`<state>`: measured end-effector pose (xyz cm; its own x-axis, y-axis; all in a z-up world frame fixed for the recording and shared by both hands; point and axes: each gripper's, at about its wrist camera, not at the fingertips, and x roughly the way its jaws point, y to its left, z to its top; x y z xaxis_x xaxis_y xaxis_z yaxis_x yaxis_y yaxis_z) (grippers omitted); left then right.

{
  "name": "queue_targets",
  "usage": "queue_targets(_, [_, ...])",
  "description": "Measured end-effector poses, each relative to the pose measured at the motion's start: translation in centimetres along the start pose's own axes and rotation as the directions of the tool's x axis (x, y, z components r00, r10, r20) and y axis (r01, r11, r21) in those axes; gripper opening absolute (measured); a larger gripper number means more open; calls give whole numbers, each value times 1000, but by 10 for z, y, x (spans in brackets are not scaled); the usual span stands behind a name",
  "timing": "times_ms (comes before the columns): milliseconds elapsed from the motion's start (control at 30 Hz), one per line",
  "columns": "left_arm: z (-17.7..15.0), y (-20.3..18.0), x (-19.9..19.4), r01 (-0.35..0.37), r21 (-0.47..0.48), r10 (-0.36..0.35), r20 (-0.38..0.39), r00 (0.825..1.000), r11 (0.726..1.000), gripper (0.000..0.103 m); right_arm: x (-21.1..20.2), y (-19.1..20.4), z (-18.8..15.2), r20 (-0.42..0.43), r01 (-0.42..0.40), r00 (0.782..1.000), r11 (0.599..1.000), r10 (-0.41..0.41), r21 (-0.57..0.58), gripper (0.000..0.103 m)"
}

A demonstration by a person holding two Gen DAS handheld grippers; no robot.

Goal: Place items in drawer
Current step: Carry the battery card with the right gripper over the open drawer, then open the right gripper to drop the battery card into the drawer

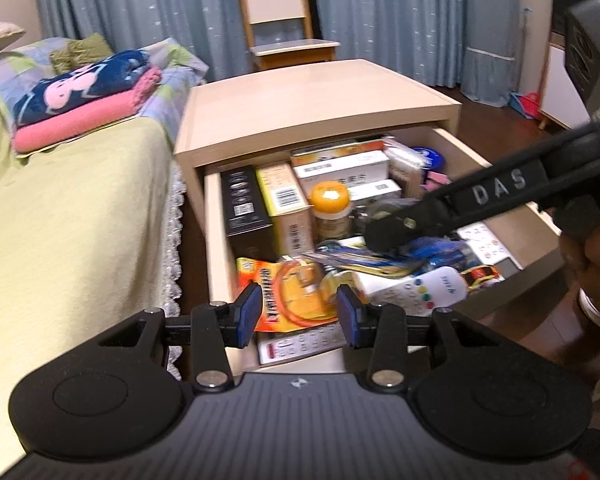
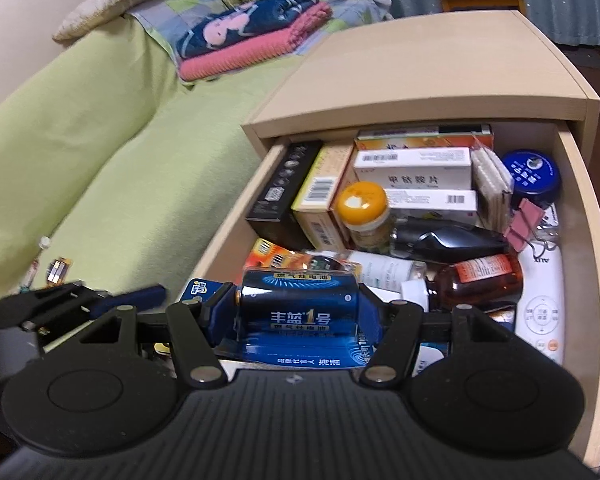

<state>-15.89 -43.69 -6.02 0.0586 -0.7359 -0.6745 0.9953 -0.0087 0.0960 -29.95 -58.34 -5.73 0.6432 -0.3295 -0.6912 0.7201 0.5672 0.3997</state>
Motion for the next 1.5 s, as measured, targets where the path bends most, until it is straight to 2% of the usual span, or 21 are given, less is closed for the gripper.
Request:
queue_targets(300, [-7, 24, -3, -58, -74, 59, 3, 998, 996, 47, 23, 12, -5, -76, 41, 996, 998, -44, -40, 60])
queue_targets(600, [-8, 44, -6, -52, -113, 56, 29, 998, 992, 47, 46, 26, 1, -153, 82, 984, 993, -95, -87, 60])
queue_targets(833, [-5, 58, -3, -50, -138, 58, 54, 997, 989, 47, 47, 30, 2, -218, 91, 970, 994, -104, -68, 59])
queue_targets(1200, [-10, 69, 5, -23, -175, 35, 64, 997, 984, 47, 69, 34, -4, -256, 148, 955, 988, -152, -35, 60])
queue_targets(1500, [-12, 74, 5, -26, -192, 38, 60, 997, 981, 47, 73, 38, -2, -262, 133, 956, 991, -134, -23, 61])
